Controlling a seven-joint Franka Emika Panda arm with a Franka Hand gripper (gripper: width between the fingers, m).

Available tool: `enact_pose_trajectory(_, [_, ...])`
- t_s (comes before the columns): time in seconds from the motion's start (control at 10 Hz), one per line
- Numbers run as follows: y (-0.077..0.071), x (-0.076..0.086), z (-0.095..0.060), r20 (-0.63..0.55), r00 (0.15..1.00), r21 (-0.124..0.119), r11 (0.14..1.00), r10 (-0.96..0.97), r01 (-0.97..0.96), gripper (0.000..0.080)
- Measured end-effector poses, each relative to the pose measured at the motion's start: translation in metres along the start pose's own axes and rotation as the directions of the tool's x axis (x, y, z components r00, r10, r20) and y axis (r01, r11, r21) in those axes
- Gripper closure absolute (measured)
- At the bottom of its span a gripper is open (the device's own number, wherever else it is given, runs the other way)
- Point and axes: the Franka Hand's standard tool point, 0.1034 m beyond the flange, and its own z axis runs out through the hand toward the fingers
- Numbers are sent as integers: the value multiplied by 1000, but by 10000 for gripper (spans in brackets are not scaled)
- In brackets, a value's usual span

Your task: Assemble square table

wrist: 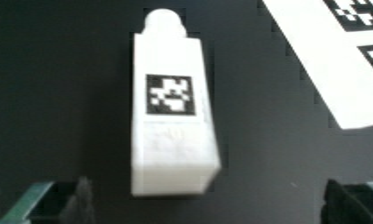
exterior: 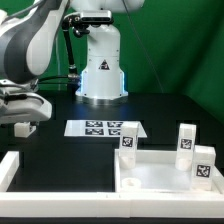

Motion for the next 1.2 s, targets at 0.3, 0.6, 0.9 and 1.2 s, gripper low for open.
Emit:
enact_pose_trajectory(0.3, [1, -5, 34, 84, 996, 22, 999, 30, -32, 151])
enact_pose_trajectory(0.6, [2, -5, 32, 79, 996, 21, 999, 29, -30, 409])
enact_pose_trajectory(0.9, [2, -5, 32, 79, 996, 21, 999, 29, -30, 510])
enact_pose_trajectory(1.2, [2, -5, 32, 79, 996, 21, 999, 29, -30, 510])
